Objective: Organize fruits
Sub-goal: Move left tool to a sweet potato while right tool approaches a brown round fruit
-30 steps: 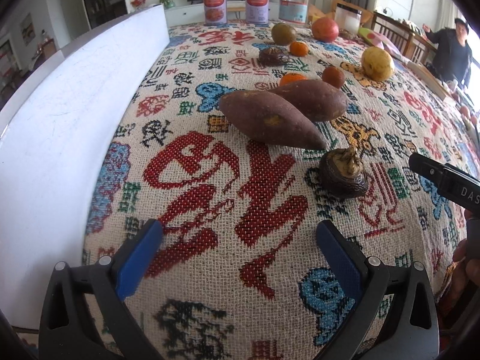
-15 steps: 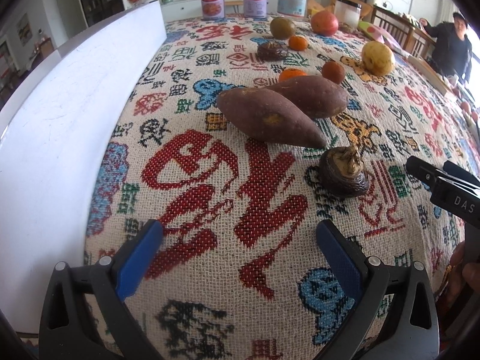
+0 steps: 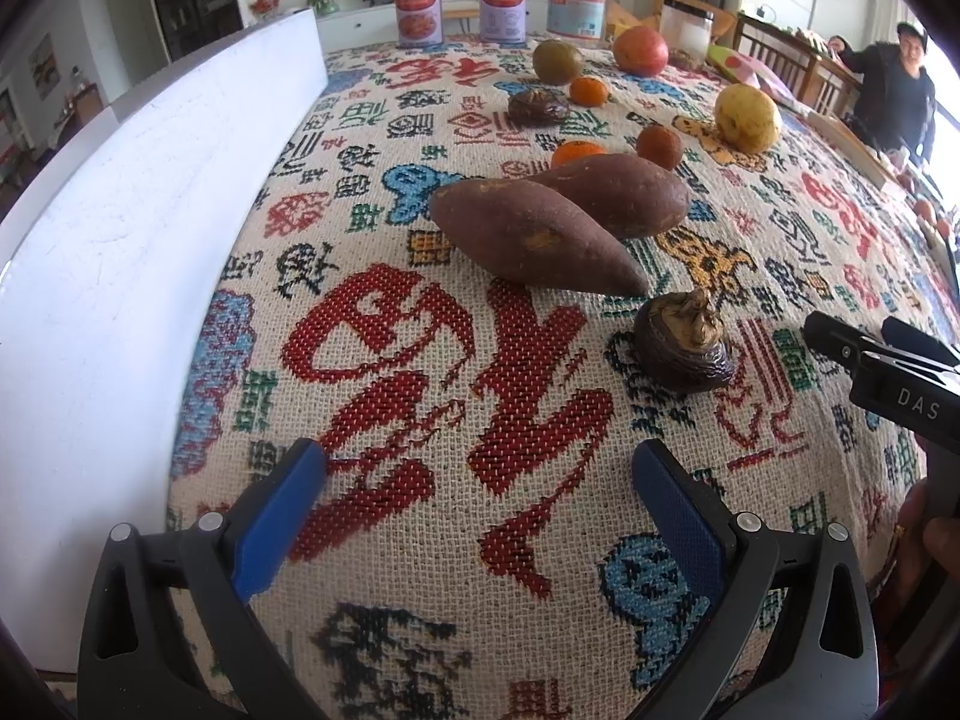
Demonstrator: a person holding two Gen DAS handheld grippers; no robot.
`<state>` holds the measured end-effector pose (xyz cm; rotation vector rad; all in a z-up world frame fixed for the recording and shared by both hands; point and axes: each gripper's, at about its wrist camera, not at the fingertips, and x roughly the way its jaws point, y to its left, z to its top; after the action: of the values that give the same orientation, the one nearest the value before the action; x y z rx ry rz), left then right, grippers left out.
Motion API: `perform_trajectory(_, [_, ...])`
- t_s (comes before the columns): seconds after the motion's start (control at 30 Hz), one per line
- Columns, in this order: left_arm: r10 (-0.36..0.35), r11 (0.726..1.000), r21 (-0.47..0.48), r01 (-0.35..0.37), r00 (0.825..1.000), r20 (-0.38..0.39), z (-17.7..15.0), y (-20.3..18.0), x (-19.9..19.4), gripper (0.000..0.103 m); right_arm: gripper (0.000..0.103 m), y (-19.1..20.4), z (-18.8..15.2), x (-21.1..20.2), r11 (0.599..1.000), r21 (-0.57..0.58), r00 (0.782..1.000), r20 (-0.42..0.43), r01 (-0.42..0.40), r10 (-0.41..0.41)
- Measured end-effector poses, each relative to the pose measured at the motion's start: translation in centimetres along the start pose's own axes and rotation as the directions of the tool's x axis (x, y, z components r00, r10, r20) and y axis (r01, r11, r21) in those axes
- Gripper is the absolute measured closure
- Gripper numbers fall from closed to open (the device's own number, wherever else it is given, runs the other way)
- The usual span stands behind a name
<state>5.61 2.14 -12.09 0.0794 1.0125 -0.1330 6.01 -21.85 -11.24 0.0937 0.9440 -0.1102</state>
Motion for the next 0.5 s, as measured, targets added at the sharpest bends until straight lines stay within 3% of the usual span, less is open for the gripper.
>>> perform_trajectory(0.07, [-0.003,1.0,-0.001,0.003,1.0,-0.018,0.3,0.5,-0.2,0.001,0.0,0.0,0.0,0.0,1.0,0.0,1.0,0.0,0.0,0.0])
perform_trajectory(0.2, [0.136,0.99,0.044,-0.134,0.991,-0.022,0.7,0.6,-0.7,0.001,0.0,0.0,0.0,0.0,1.0,0.0,1.0,0.0,0.0,0.0])
perform_trajectory(0.37, [0.164,0.98,0.102,-0.172,0.983,0.081,1.3,-0.9,-4.0,0.001,0.0,0.1,0.0,0.0,1.0,0.0,1.0,0.0,0.001,-0.001])
perform_trajectory(0.43, [0.116,0.988,0.099,-0.122,0.991,0.061,1.8,-0.8,-4.2,0.001,0.0,0.1,0.0,0.0,1.0,0.0,1.0,0.0,0.0,0.0])
perform_trajectory(0.5, [-0.001,1.0,0.022,0.0,1.0,0.012,2.4,0.6,-3.9,0.001,0.0,0.1,0.0,0.0,1.0,0.0,1.0,-0.001,0.0,0.0])
